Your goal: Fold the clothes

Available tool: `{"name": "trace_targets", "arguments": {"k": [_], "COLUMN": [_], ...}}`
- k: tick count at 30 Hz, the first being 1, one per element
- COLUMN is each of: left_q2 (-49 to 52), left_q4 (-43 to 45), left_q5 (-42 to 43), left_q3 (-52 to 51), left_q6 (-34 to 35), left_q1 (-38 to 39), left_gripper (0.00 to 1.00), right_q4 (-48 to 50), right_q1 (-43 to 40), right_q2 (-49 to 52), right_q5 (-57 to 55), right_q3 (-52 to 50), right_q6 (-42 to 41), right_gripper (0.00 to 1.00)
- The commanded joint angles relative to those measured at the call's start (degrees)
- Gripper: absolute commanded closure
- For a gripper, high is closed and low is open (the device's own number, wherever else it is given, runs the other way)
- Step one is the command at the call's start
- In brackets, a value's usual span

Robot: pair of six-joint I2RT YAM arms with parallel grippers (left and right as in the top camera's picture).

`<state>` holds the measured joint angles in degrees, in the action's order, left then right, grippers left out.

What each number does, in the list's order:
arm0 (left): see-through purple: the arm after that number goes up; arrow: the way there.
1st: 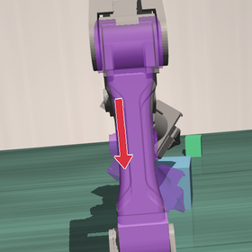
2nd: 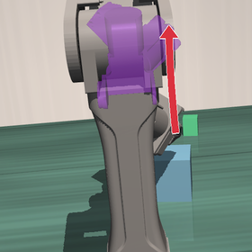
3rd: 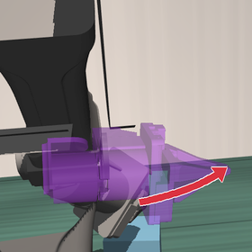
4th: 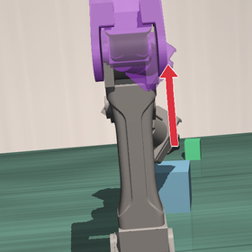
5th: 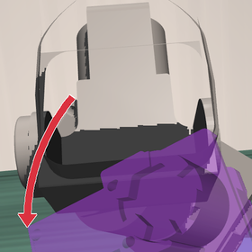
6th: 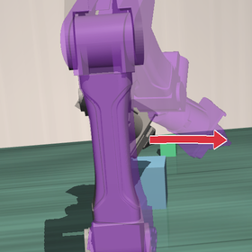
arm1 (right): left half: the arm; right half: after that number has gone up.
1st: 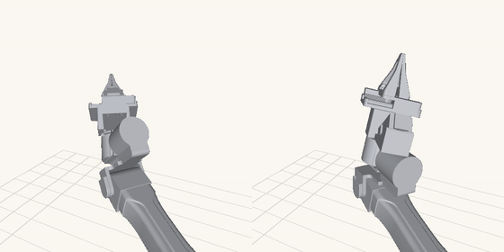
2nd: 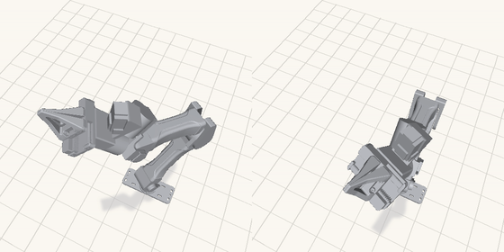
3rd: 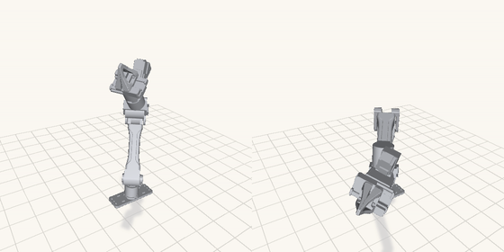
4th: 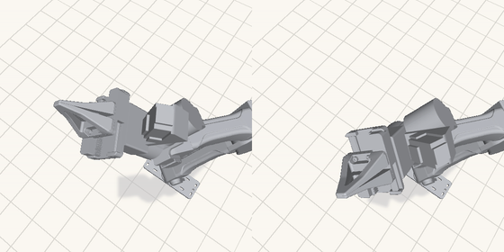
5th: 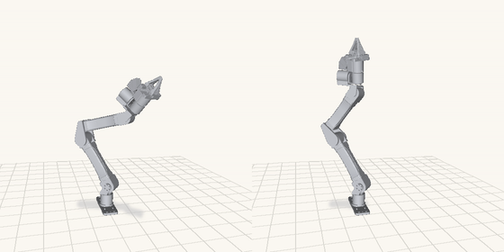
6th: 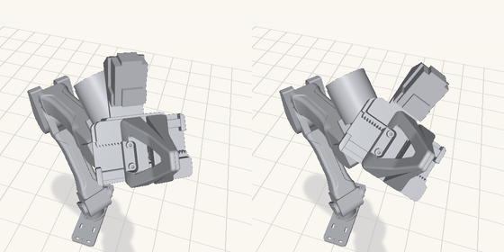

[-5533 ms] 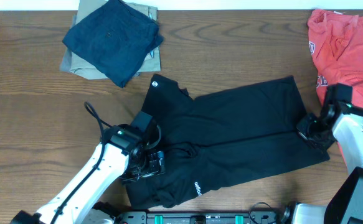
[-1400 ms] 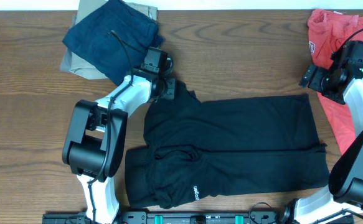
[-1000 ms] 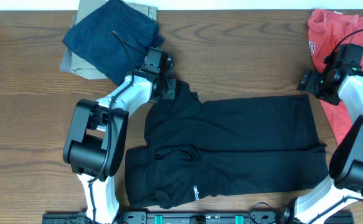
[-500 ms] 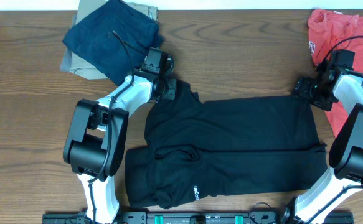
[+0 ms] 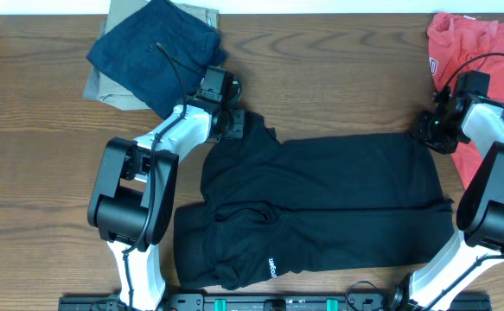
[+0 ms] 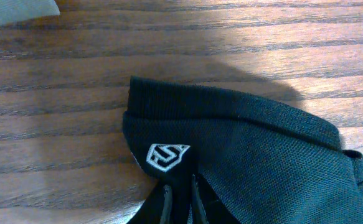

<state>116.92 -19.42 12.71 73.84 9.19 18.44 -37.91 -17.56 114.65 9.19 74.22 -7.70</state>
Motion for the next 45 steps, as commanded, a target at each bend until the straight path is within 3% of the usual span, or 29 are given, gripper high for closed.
{"name": "trace_targets", "arguments": {"k": [1, 3, 6, 9, 17, 26, 45], "left_q2": [3.3, 3.3, 3.3, 3.0, -8.0, -23.9, -38.8], "left_q4": [-0.9, -0.9, -0.9, -1.2, -7.7, -20.8, -51.8], "left_q5": [0.1, 0.1, 0.1, 0.1, 0.1, 0.1, 0.1], "left_q3": [-1.7, -1.7, -1.7, -1.7, -1.7, -1.7, -2.0], "left_q6": [0.5, 0.5, 0.5, 0.5, 1.0, 1.1, 4.0], "left_q1": [0.3, 0.3, 0.3, 0.3, 0.1, 0.1, 0.1], "left_gripper": [0.87, 0.87, 0.87, 0.94, 0.94, 0.94, 0.94], "right_q4": [0.0, 0.0, -0.1, -0.9, -3.8, -7.0, -22.3], "right_q1": [0.4, 0.4, 0.3, 0.1, -2.1, -3.6, -7.7], "right_q2": [1.4, 1.4, 1.4, 1.0, -2.8, -8.6, -18.5], "right_q5": [0.7, 0.7, 0.7, -0.6, -2.6, -2.6, -5.1], "right_q3": [0.6, 0.6, 0.7, 1.1, 2.0, 2.0, 2.0], "right_q6": [0.0, 0.0, -0.2, -2.1, -5.5, -8.6, -14.6], "right_gripper": [0.78, 0.91, 0.99, 0.99, 0.99, 0.99, 0.99]}}
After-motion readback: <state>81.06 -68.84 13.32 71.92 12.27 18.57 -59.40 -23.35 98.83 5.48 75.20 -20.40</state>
